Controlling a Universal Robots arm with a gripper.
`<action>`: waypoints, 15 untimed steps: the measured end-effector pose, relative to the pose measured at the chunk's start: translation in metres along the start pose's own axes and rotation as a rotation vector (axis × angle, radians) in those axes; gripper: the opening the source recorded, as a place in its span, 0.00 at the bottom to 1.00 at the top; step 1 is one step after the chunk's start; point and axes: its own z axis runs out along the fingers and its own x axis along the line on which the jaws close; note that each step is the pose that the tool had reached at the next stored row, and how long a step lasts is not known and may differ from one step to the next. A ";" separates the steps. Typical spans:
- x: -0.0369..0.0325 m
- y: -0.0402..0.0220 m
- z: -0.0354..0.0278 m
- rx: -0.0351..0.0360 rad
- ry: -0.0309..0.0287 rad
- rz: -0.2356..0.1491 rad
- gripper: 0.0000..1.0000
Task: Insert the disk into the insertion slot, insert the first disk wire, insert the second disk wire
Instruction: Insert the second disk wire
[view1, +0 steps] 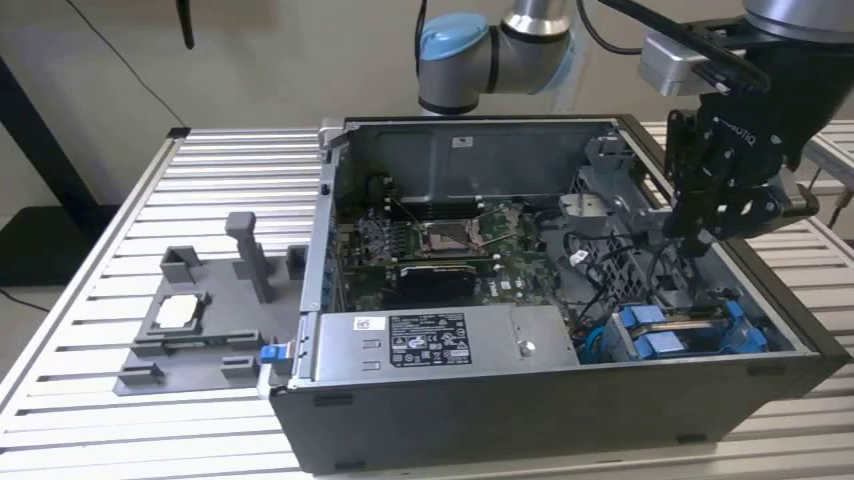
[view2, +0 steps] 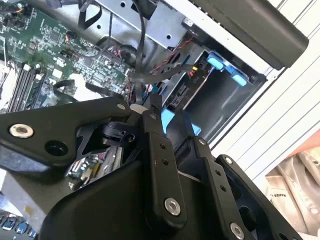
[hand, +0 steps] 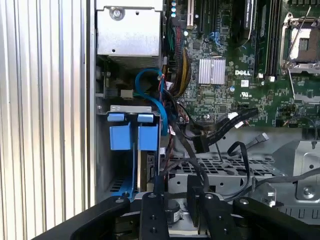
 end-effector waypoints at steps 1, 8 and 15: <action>-0.0002 0.0028 -0.0015 0.0023 0.0003 0.000 0.33; -0.0030 0.0241 -0.0061 0.0240 0.0004 0.000 0.33; -0.0128 0.0430 -0.0064 0.0666 0.0023 0.000 0.33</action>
